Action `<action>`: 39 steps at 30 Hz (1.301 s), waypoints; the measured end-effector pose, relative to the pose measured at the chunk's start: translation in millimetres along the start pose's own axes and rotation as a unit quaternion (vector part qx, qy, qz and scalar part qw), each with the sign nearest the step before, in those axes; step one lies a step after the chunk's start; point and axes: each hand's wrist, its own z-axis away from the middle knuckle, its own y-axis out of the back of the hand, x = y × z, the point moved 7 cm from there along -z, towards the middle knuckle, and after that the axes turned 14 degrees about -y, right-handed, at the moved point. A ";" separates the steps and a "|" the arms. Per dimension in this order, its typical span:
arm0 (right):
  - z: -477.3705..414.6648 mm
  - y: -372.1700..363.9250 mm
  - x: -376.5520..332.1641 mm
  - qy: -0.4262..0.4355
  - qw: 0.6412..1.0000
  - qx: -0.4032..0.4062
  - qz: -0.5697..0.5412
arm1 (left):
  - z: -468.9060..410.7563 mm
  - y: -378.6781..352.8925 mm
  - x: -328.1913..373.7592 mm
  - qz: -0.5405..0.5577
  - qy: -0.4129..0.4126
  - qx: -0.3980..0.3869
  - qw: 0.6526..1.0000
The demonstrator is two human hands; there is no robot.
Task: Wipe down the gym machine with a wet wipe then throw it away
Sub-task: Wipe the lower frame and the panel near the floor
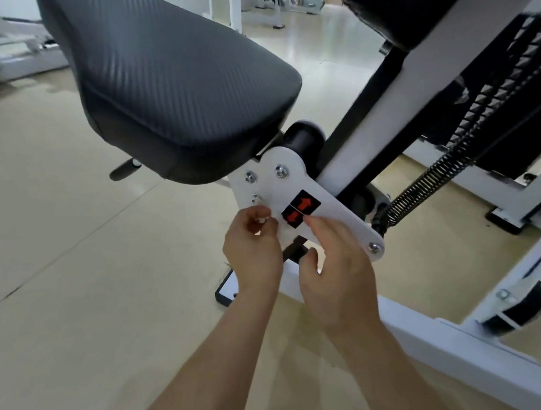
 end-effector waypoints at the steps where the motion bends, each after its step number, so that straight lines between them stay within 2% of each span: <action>1: -0.1 -4.7 1.0 -0.011 1.000 -0.025 -0.005 | -1.1 1.8 -2.3 0.023 0.022 0.022 0.999; 5: 2.5 -18.8 9.6 -0.085 0.989 -0.110 -0.053 | -14.3 13.6 -17.9 0.091 0.124 0.097 0.983; 8: 0.9 -18.3 10.3 -0.107 0.984 -0.117 -0.081 | -30.4 19.6 -14.6 0.115 0.120 0.111 0.980; 11: -3.9 -16.4 9.7 -0.124 0.982 -0.102 -0.096 | -34.0 18.7 11.3 0.055 0.016 0.091 0.994; 13: -4.5 -15.9 6.7 -0.122 0.984 -0.087 -0.092 | -23.8 12.0 26.8 -0.012 -0.075 0.045 0.996; 16: -5.8 -18.1 -1.8 -0.116 0.986 -0.068 -0.096 | -13.8 2.8 38.7 -0.138 -0.230 0.002 0.963; 19: -11.2 -17.7 -10.0 -0.116 0.982 -0.058 -0.138 | -7.7 -4.9 50.6 -0.179 -0.333 -0.037 0.925; 20: -12.9 -17.7 -11.0 -0.117 0.980 -0.055 -0.154 | -6.3 -6.0 52.1 -0.160 -0.316 -0.058 0.933; 22: -14.0 -17.8 -13.6 -0.108 0.977 -0.054 -0.175 | -7.7 -3.5 45.0 -0.075 -0.186 -0.069 0.977; 23: -13.2 -17.8 -15.7 -0.092 0.979 -0.055 -0.176 | -7.2 -1.2 37.5 -0.031 -0.105 -0.057 0.992; 25: -10.5 -17.7 -20.9 -0.045 0.984 -0.059 -0.163 | -4.3 1.0 27.6 0.064 0.010 -0.035 0.997; 27: -11.4 -17.4 -24.3 0.001 0.989 -0.055 -0.134 | -1.0 -0.3 28.1 0.164 0.076 -0.035 0.983; 28: -14.0 -15.6 -26.8 0.026 0.992 -0.040 -0.119 | 0.3 -1.5 33.1 0.193 0.082 -0.043 0.977; 31: -24.4 -1.3 -42.1 0.111 0.990 0.063 -0.063 | 6.4 -3.6 55.7 0.197 0.024 -0.068 0.978; 33: -29.6 8.6 -53.1 0.155 0.979 0.127 -0.033 | 10.4 -0.5 75.0 0.134 -0.066 -0.068 0.986; 36: -37.4 12.3 -65.4 0.205 0.966 0.155 -0.011 | 5.7 7.7 98.4 0.015 -0.227 -0.038 0.973; 39: -44.8 9.7 -79.5 0.268 0.944 0.182 0.069 | -9.2 2.2 94.6 0.014 -0.230 -0.050 0.972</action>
